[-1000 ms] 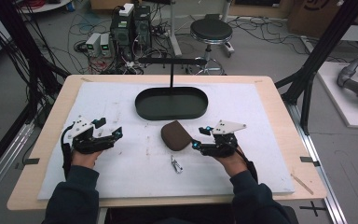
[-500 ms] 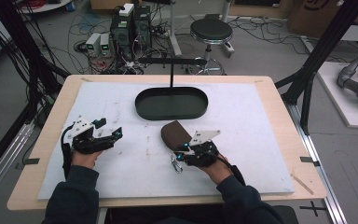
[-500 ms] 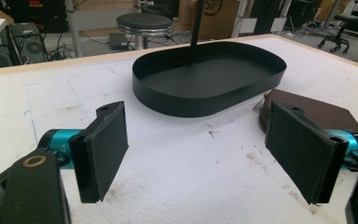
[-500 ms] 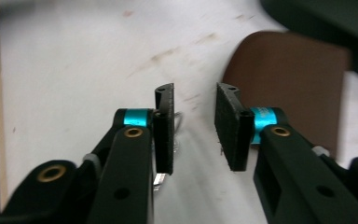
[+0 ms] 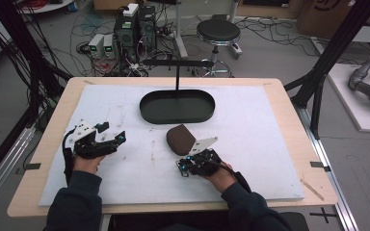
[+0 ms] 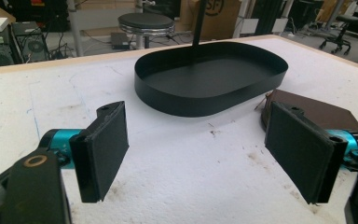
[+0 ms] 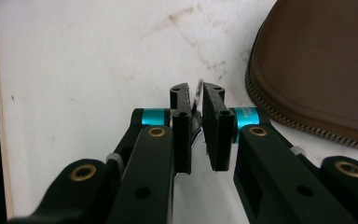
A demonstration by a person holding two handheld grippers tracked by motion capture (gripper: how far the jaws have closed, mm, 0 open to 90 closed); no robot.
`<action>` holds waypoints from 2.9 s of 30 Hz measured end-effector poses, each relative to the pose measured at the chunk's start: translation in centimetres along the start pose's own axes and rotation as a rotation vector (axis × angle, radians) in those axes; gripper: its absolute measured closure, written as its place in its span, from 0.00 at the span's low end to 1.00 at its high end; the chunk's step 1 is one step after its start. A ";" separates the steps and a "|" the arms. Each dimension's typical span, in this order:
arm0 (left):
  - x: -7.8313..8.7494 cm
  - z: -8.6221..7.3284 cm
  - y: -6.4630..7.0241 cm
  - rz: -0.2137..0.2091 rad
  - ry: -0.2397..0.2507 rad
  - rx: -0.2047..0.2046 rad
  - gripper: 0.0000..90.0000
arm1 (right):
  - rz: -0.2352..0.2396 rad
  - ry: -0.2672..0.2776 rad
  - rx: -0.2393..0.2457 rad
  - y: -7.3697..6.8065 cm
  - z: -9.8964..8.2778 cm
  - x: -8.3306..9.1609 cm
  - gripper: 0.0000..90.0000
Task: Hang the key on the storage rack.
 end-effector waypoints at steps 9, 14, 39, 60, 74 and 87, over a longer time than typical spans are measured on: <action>0.0 0.0 0.0 0.001 -0.002 0.002 0.24 | -0.010 -0.035 0.012 0.2 -0.2 0.0 0.98; -0.1 0.0 0.1 0.000 -0.005 0.001 0.24 | -0.013 -0.038 0.028 0.2 -0.2 0.0 0.98; 0.0 -0.1 0.0 0.002 -0.006 0.008 0.25 | -0.042 0.083 0.038 0.6 0.7 2.3 1.00; -0.2 -0.1 0.0 0.001 -0.008 0.010 0.26 | -0.282 0.291 -0.039 7.8 3.4 8.9 1.00; -0.2 -0.2 -0.3 -0.001 -0.006 0.020 0.26 | -0.361 0.333 -0.082 15.8 7.8 9.2 1.00; -0.2 -0.2 -0.3 0.005 -0.005 0.023 0.26 | -0.371 0.336 -0.132 21.2 10.7 7.2 1.00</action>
Point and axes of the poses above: each handheld gripper's, and its own axes: x roughly backward along the jaws, z roughly out of its top, y roughly to its right, the point moved 1 cm from there along -x, roughly forward along the jaws, and after that the axes turned 4 degrees about -z, right-handed, at the moved point
